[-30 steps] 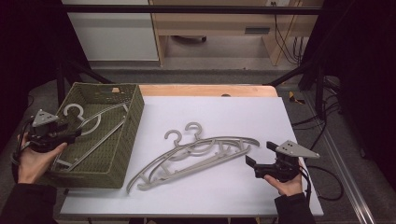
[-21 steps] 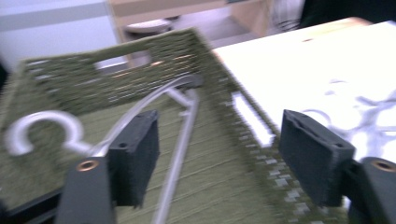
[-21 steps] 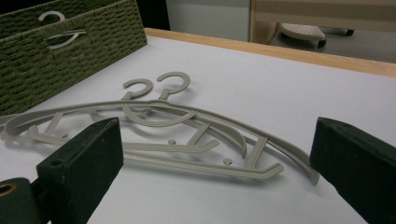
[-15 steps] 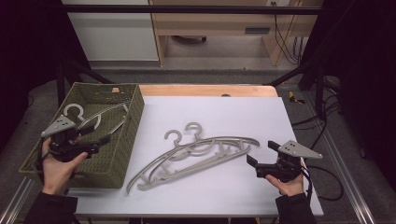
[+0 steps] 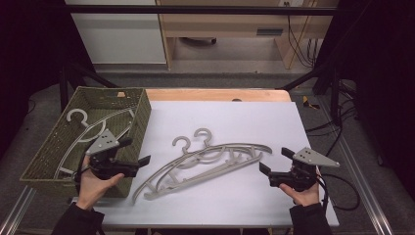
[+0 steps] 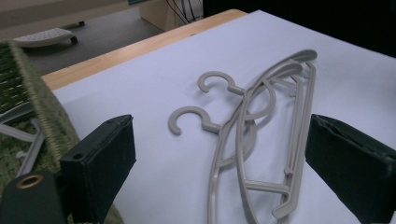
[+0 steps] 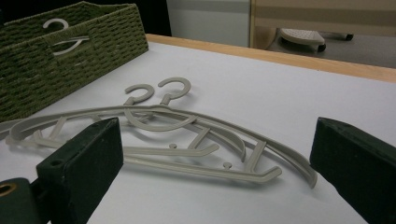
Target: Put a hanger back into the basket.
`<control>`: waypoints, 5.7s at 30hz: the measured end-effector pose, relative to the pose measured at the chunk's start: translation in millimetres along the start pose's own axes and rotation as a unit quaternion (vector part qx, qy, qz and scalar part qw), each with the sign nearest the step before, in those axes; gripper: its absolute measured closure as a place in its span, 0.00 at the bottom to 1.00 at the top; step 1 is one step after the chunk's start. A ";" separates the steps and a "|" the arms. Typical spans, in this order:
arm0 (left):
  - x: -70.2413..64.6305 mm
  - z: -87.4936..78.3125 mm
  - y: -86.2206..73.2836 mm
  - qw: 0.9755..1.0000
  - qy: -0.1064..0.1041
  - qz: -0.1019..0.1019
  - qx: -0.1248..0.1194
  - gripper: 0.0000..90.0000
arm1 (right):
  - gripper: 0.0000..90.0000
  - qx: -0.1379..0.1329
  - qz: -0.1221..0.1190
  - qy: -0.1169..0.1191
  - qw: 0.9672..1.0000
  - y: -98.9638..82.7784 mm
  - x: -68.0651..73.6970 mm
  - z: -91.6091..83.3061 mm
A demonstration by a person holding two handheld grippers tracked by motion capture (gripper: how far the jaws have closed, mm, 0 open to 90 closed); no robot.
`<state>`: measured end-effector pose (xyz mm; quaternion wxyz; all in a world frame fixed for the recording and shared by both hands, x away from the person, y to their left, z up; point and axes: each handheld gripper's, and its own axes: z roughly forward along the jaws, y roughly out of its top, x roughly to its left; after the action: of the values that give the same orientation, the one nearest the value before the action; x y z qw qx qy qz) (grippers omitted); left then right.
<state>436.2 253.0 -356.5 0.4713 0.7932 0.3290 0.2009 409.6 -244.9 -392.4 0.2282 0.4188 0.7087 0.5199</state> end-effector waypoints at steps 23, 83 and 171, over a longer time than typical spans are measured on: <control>-30.5 81.7 -1.6 0.991 -0.031 0.044 0.118 0.16 | 0.04 0.008 -0.005 0.006 1.000 -1.0 1.9 2.4; -39.9 124.0 -11.4 0.984 -0.026 0.044 0.170 0.91 | 0.04 0.019 -0.008 0.010 1.000 -3.0 3.6 6.8; 84.8 -89.7 32.3 0.987 0.150 -0.031 -0.057 0.91 | 0.03 0.023 -0.005 0.002 1.000 -4.3 1.7 7.4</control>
<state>450.1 357.5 -284.7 0.4665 0.7157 0.4083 0.3217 412.8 -239.9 -398.8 0.2198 0.4190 0.7229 0.5035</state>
